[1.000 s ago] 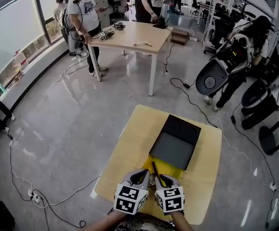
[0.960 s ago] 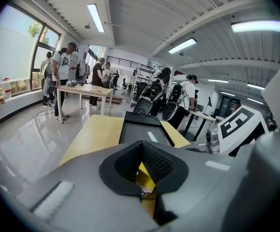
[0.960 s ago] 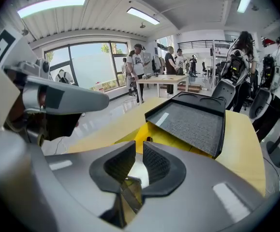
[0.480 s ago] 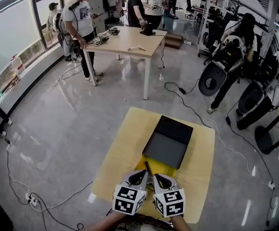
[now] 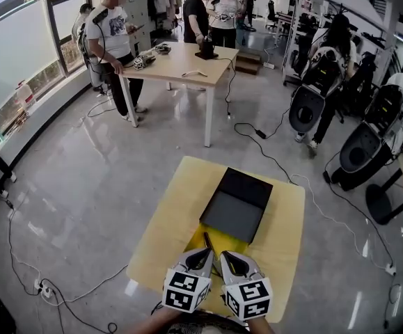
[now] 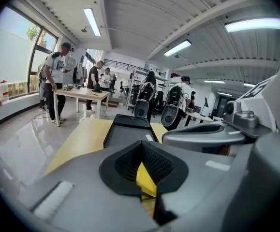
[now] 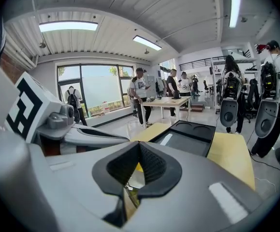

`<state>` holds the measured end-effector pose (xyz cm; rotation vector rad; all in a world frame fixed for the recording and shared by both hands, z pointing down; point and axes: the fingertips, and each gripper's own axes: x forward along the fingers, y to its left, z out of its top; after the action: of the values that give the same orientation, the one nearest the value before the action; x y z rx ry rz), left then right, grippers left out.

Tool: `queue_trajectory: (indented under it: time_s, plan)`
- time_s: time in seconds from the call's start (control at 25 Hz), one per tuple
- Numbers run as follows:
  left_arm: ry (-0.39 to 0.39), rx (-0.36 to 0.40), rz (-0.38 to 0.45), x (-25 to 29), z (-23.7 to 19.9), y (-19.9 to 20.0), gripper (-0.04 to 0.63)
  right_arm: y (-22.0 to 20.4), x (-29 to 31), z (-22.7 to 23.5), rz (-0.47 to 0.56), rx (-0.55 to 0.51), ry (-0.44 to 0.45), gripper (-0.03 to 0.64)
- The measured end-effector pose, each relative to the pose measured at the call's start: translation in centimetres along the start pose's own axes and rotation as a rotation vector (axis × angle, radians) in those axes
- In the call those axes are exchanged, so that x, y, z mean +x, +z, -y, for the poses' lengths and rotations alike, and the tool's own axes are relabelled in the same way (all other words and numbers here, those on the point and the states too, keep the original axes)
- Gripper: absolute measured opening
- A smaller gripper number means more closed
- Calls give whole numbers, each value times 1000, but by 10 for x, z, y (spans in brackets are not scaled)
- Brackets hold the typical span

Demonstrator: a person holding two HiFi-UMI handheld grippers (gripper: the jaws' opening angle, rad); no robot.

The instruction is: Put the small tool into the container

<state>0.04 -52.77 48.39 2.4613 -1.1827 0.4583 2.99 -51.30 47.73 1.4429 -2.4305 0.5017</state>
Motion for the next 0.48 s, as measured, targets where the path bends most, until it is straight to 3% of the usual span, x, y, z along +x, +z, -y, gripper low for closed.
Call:
queue_trajectory:
  time_s: [0.48]
  plan:
    - [-8,24,3,3,20,0,18,-2,-15,10,18,4,4,6]
